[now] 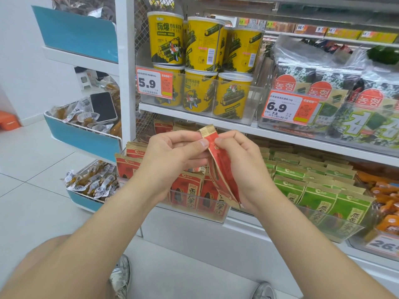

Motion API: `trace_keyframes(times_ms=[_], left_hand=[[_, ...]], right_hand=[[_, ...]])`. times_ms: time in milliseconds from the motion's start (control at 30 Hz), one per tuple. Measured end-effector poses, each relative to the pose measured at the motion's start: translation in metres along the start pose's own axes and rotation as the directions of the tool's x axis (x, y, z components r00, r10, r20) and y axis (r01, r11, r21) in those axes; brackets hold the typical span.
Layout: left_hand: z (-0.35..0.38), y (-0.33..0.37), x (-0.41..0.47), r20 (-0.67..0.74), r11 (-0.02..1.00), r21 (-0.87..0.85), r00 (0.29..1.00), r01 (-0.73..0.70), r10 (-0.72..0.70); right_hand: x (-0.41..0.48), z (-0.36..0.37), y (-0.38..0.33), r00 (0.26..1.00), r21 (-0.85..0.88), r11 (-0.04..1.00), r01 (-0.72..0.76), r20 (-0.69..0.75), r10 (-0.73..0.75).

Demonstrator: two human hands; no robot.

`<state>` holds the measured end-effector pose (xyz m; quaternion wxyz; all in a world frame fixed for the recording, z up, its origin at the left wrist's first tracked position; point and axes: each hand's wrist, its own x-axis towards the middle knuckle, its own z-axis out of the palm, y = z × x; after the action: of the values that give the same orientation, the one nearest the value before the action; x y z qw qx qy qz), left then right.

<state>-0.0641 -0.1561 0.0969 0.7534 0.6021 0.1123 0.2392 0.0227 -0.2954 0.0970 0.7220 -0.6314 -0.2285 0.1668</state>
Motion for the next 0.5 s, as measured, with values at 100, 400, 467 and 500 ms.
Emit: trace_keyframes(times_ms=[100, 400, 467, 500], left_hand=[[0.0, 0.0007, -0.0003, -0.005, 1.0, 0.0, 1.0, 0.003, -0.003], [-0.0025, 0.0015, 0.0021, -0.068, 0.998, -0.033, 0.997, -0.046, 0.044], [-0.0029, 0.0012, 0.0041, -0.113, 0.996, -0.057, 0.992, -0.067, 0.06], [-0.0033, 0.0006, 0.0049, -0.129, 0.995, -0.064, 0.989, -0.08, 0.071]], right_hand=[[-0.0005, -0.0008, -0.0017, 0.999, 0.034, 0.999, -0.036, 0.029, 0.035], [0.0009, -0.0063, 0.0007, 0.978, -0.284, 0.936, 0.207, 0.097, -0.187], [0.0024, -0.0073, 0.0055, 0.958, -0.428, 0.857, 0.286, 0.154, -0.242], [0.0015, -0.0065, 0.0078, 0.952, -0.467, 0.83, 0.306, 0.169, -0.256]])
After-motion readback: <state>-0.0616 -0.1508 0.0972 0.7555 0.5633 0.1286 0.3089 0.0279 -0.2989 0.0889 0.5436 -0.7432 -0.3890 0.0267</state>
